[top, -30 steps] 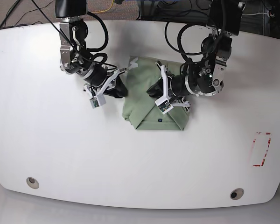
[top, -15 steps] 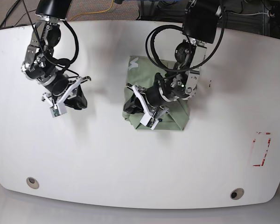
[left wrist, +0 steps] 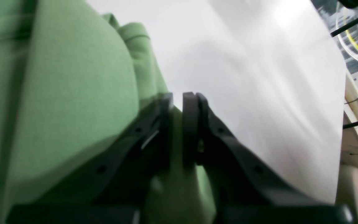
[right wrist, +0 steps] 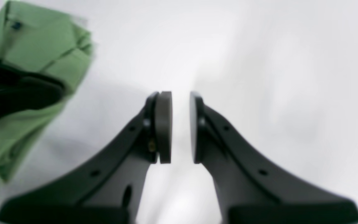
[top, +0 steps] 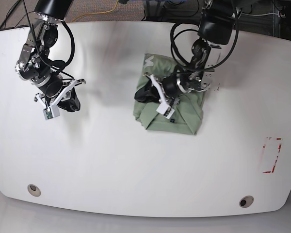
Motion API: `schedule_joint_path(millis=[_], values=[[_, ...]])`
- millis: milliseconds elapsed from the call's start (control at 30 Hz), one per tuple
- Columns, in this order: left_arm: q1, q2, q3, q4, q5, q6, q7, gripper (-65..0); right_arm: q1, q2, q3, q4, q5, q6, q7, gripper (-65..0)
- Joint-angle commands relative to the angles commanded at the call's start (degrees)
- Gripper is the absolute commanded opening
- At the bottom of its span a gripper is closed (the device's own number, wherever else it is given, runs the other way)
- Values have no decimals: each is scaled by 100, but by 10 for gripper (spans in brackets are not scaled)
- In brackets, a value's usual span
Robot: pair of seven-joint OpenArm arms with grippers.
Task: Layout the t-shirt on the table in an organized manner, then fold the t-shirt properly
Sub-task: 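Grasp the folded shirt with the left gripper and carry it toward the red-taped corner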
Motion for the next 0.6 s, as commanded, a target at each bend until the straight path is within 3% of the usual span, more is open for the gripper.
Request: schedule_joint_path(millis=[133, 433, 600], values=[[167, -651, -316, 246, 0, -497, 308, -611, 18, 0, -18, -9, 0, 0, 0, -549], [369, -2171, -791, 334, 26, -497, 369, -608, 26, -9, -35, 0, 0, 0, 0, -549], [325, -2769, -791, -35, 26, -497, 308, -608, 26, -9, -35, 0, -9, 79, 0, -549]])
